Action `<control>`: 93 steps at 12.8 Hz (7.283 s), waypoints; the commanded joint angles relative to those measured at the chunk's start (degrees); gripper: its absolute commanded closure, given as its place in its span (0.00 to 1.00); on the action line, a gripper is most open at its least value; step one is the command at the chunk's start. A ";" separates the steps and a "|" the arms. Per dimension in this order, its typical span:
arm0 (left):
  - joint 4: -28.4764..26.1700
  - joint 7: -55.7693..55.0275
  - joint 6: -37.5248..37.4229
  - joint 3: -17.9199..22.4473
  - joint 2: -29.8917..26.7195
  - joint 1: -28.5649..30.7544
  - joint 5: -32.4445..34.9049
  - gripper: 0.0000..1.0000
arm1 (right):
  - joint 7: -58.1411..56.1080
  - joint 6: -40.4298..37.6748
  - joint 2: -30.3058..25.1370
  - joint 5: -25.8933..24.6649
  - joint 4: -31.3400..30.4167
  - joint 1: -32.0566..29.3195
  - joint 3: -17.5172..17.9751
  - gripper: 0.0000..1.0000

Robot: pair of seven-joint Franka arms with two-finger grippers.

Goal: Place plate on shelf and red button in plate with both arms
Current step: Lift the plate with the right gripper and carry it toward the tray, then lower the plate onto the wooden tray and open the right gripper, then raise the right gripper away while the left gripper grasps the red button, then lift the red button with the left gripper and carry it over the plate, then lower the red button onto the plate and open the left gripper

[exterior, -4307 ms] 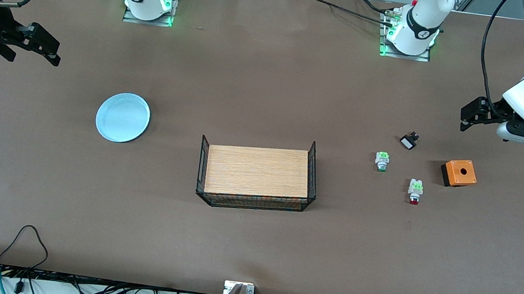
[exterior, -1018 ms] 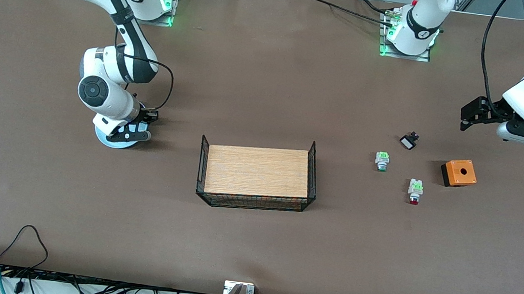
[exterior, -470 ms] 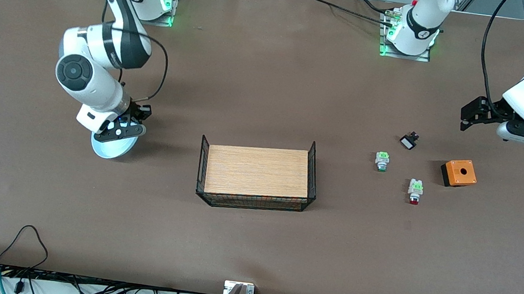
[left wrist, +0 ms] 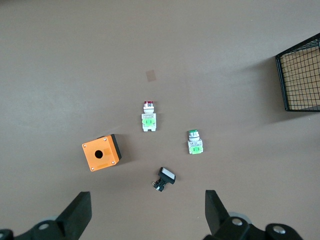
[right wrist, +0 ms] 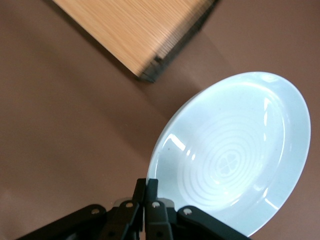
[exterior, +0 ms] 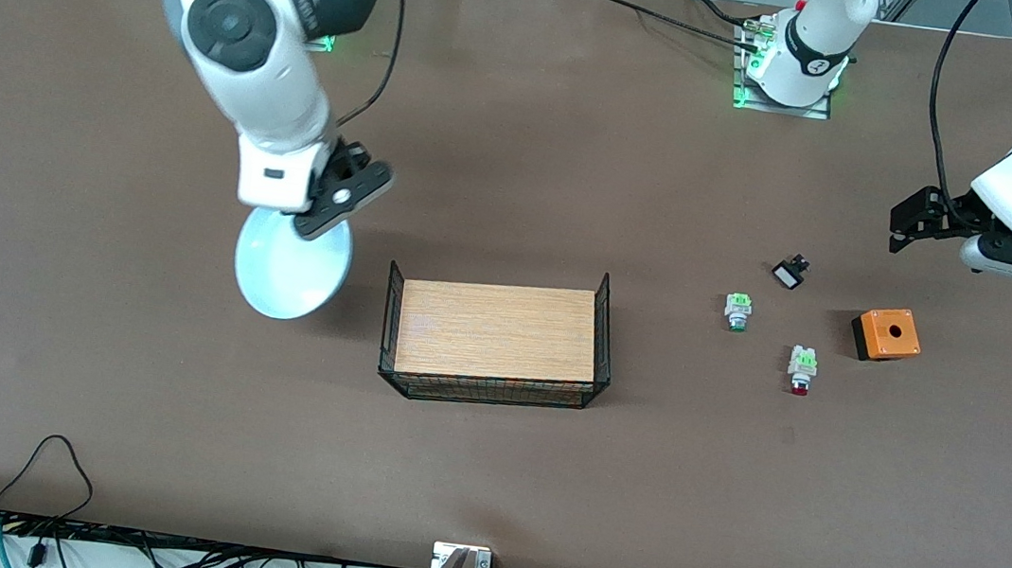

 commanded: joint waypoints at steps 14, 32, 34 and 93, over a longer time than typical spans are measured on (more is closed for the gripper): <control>1.48 0.83 -1.32 0.12 0.49 -0.05 -0.26 0.00 | -6.20 14.42 20.07 -23.73 14.68 21.83 -0.53 1.00; 1.30 0.65 -0.11 0.64 15.58 0.82 0.44 0.00 | -7.08 8.31 14.21 -16.72 14.68 16.49 -1.24 0.00; 1.30 1.27 7.25 0.64 21.64 2.75 1.15 0.00 | -7.08 3.74 10.61 -13.73 14.68 12.98 -1.33 0.00; 40.68 -26.15 -1.72 -3.40 39.01 -31.60 2.29 0.00 | 18.41 -12.54 -19.82 3.34 -5.89 -25.54 -1.59 0.00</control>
